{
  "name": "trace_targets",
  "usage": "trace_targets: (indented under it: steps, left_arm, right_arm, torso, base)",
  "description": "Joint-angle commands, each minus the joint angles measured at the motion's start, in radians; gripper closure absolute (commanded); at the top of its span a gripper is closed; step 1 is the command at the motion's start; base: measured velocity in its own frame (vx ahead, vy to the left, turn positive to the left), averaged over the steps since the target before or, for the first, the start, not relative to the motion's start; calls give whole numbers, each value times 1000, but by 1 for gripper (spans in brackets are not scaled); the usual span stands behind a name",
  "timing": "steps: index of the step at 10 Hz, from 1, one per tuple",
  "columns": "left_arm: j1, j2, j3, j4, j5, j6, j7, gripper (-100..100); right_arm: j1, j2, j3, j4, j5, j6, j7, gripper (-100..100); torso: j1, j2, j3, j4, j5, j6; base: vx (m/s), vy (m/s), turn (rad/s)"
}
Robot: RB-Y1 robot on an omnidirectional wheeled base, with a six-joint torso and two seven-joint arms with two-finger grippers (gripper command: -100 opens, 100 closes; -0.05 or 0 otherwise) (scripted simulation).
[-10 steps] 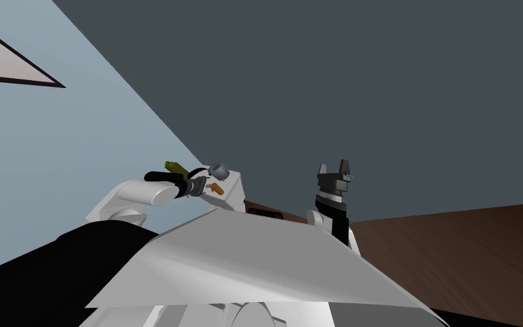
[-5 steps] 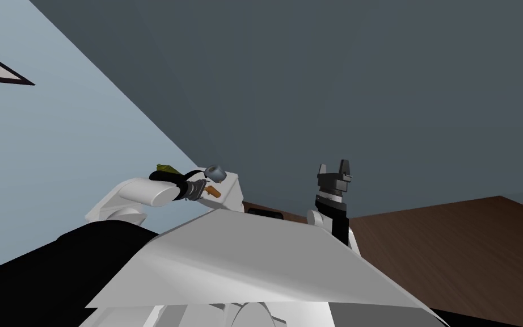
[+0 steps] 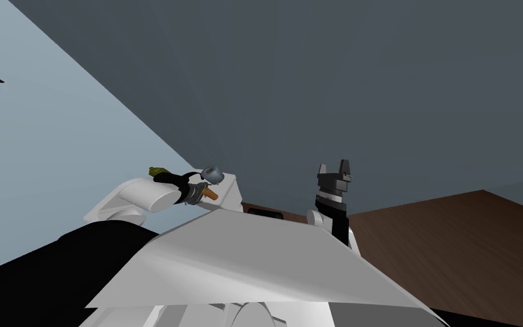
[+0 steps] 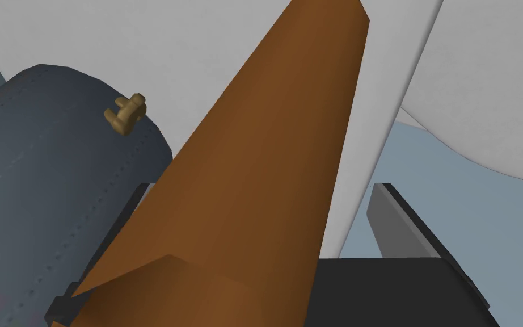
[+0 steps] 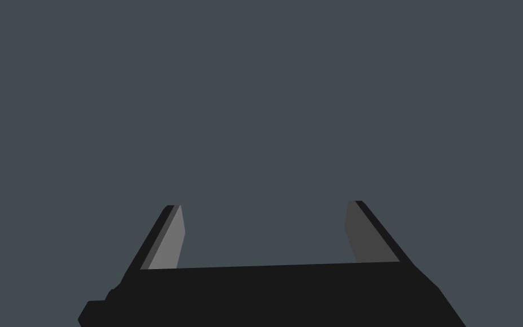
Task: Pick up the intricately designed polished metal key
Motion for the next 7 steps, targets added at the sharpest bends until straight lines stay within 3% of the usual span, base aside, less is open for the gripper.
trace_targets:
  steps: [1, 2, 3, 4, 7]
  left_arm:
    - [3, 5, -1, -33, 8, 22, 8, -100]
    - [3, 3, 0, -21, 5, 14, 5, -100]
    - [3, 3, 0, -24, 6, 17, 7, 0]
    - [-1, -1, -16, 12, -13, -9, -8, -100]
    - [-8, -8, -48, 83, -50, -60, -36, -100]
  right_arm:
    - [0, 0, 0, 0, 0, 0, 0, 0]
    - [0, 0, 0, 0, 0, 0, 0, 0]
    - [0, 0, 0, 0, 0, 0, 0, 0]
    - [0, 0, 0, 0, 0, 0, 0, 0]
    - [0, 0, 0, 0, 0, 0, 0, 0]
  torso:
    - [0, 0, 0, 0, 0, 0]
    - [0, 1, 1, 0, 0, 0]
    - [-1, 1, 1, 0, 0, 0]
    - [-1, 1, 1, 0, 0, 0]
    - [-1, 2, 1, 1, 0, 0]
  base:
    - [-12, 0, -2]
    - [-6, 1, 0]
    - [0, 0, 0]
    - [-9, -8, -65]
    - [-24, -14, -50]
